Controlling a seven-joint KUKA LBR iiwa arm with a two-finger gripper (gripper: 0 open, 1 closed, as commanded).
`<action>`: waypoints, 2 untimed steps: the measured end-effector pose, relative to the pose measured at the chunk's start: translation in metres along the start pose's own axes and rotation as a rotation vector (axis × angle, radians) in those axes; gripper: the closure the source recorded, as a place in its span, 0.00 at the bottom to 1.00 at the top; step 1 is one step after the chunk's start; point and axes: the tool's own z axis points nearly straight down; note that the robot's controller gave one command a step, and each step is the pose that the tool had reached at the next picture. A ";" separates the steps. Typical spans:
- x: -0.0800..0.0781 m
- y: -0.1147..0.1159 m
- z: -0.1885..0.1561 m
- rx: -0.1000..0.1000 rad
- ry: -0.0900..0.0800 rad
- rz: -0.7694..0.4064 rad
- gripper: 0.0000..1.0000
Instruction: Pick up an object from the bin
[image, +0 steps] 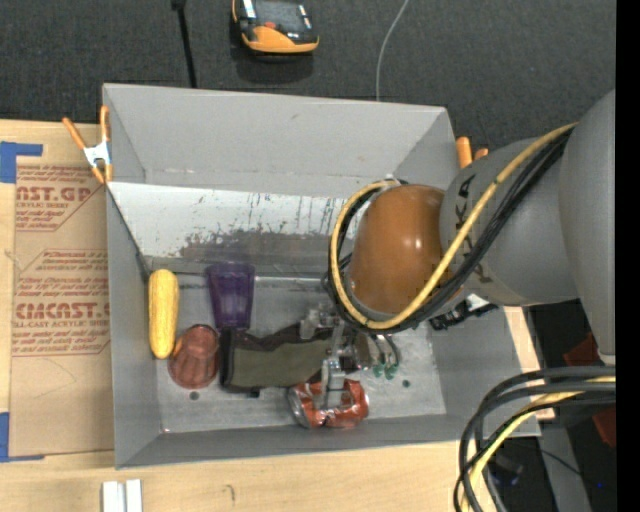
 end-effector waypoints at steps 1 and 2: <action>-0.002 0.000 -0.004 0.000 -0.007 0.000 0.00; 0.012 -0.036 0.044 -0.007 -0.010 -0.136 1.00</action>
Offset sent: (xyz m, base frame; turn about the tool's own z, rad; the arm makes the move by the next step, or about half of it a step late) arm -0.0141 -0.0422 -0.0494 -0.1311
